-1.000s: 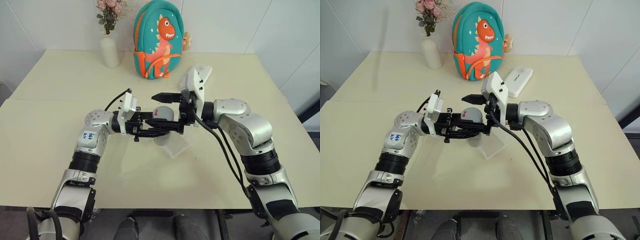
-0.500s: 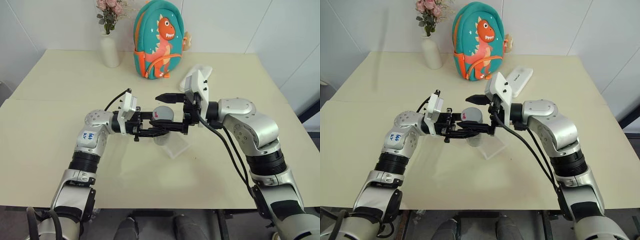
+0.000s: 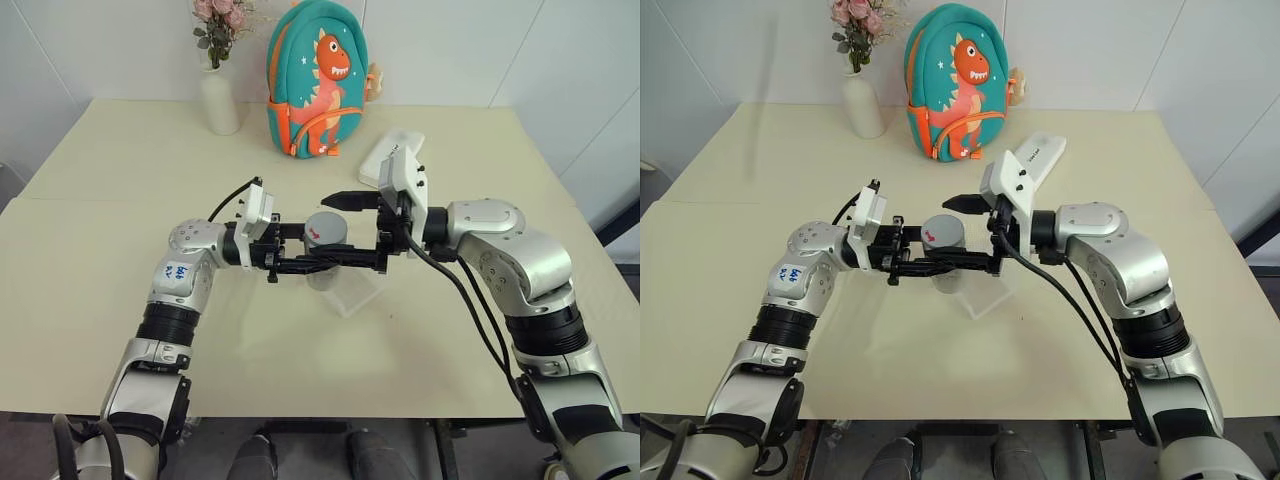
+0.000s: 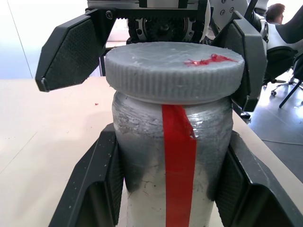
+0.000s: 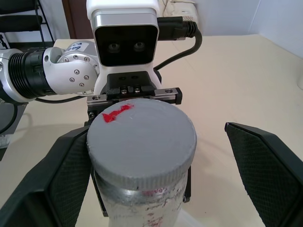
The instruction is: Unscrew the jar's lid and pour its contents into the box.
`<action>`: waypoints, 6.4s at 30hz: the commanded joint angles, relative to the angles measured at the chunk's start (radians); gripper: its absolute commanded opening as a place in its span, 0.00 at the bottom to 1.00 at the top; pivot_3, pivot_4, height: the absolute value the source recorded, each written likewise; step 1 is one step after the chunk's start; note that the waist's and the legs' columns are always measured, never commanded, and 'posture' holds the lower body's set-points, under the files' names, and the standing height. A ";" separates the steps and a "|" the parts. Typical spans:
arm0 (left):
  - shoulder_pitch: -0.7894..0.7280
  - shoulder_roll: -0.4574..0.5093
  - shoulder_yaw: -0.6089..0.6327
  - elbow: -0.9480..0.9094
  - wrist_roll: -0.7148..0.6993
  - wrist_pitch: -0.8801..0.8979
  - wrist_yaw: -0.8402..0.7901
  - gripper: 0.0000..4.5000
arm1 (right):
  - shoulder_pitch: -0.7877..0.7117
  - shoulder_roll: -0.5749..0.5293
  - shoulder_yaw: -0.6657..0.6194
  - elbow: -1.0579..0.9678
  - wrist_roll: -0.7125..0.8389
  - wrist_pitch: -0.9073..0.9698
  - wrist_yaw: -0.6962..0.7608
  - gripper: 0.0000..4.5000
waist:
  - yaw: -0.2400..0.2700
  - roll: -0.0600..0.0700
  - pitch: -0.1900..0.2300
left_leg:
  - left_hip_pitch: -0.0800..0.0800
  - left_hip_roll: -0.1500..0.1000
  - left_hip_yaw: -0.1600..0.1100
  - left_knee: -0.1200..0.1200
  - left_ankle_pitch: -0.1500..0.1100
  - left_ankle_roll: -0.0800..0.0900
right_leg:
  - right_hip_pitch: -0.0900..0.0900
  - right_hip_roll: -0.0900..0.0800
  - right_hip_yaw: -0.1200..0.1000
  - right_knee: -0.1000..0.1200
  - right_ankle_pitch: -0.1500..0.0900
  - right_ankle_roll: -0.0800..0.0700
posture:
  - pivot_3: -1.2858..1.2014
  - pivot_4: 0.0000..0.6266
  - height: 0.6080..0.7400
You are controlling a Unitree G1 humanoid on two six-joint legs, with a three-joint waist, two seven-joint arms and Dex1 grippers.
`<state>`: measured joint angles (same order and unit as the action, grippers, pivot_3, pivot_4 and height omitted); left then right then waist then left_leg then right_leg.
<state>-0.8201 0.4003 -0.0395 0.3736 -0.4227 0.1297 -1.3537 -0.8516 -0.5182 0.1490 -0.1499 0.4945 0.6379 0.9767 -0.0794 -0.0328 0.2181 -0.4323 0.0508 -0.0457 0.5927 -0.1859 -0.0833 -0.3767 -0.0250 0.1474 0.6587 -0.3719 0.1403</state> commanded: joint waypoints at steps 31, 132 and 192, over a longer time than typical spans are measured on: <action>-0.018 -0.009 -0.005 -0.002 0.002 -0.031 -0.031 0.46 | -0.009 0.018 -0.060 -0.061 0.087 0.056 -0.039 1.00 | 0.002 0.000 0.000 | 0.000 0.000 0.000 0.000 0.000 0.000 | 0.000 0.000 0.000 0.000 0.000 0.000 | 0.52 0.24 1.00; -0.056 0.181 0.160 0.065 -0.007 -0.020 0.077 0.46 | 0.597 -0.070 -0.427 0.007 -0.113 -0.063 -0.392 0.56 | 0.018 0.001 0.001 | -0.003 -0.001 0.000 0.003 0.000 0.001 | -0.001 0.000 0.000 0.000 0.000 0.001 | 0.52 0.24 1.00; -0.669 -0.029 -0.313 0.876 0.879 -1.185 0.540 0.46 | 1.028 -0.240 -0.843 -0.348 0.558 -0.154 0.075 0.99 | 0.032 -0.001 0.002 | -0.006 -0.004 -0.001 0.004 0.001 0.004 | 0.001 0.000 0.003 -0.005 0.003 0.007 | 0.52 0.24 1.00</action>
<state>-1.4540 0.3601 -0.3260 1.2620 0.3936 -1.0119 -0.9165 0.1729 -0.7621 -0.6446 -0.4697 1.0217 0.4886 1.0607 -0.0470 -0.0334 0.2197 -0.4386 0.0467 -0.0459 0.5972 -0.1847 -0.0790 -0.3755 -0.0250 0.1514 0.6530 -0.3685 0.1478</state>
